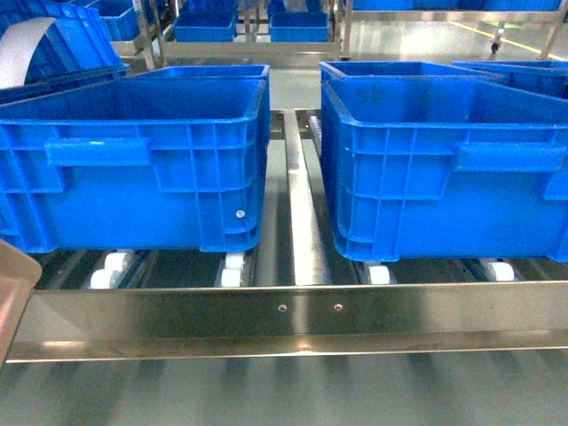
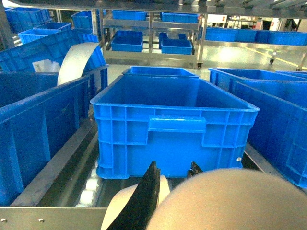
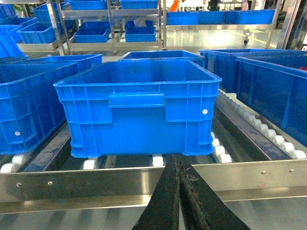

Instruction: Place part in tray to right shelf

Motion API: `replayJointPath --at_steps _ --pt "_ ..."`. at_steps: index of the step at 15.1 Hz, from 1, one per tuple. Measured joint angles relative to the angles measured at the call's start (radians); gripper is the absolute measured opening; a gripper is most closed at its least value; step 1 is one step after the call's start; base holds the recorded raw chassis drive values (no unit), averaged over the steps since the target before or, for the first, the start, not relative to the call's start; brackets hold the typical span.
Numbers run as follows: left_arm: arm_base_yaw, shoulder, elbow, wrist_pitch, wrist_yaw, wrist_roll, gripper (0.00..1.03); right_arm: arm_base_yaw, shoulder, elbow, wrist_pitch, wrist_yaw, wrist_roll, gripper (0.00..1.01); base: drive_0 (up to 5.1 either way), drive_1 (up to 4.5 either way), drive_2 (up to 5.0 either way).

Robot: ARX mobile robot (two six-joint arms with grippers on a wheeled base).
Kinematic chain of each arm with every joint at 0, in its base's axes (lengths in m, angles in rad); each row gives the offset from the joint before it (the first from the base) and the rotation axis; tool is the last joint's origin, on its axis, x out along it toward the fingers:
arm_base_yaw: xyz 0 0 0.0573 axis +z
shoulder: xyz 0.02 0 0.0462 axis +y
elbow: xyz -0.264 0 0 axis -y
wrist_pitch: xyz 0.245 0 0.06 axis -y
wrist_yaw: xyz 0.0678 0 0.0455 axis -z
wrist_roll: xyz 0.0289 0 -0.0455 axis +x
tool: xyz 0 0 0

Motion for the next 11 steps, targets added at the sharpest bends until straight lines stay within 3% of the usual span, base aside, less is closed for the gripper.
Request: replayJointPath --at_steps 9,10,11 --pt "0.000 -0.163 -0.053 -0.133 0.000 0.007 0.13 0.000 0.000 0.000 0.000 0.000 0.000 0.02 0.0 0.00 0.0" --pt "0.000 -0.209 -0.053 -0.191 0.000 0.007 0.13 0.000 0.000 0.000 0.000 0.000 0.000 0.02 0.0 0.00 0.0" --pt "0.000 -0.309 -0.053 -0.329 0.000 0.005 0.13 0.000 0.000 0.000 0.000 0.000 0.000 0.02 0.0 0.00 0.0"
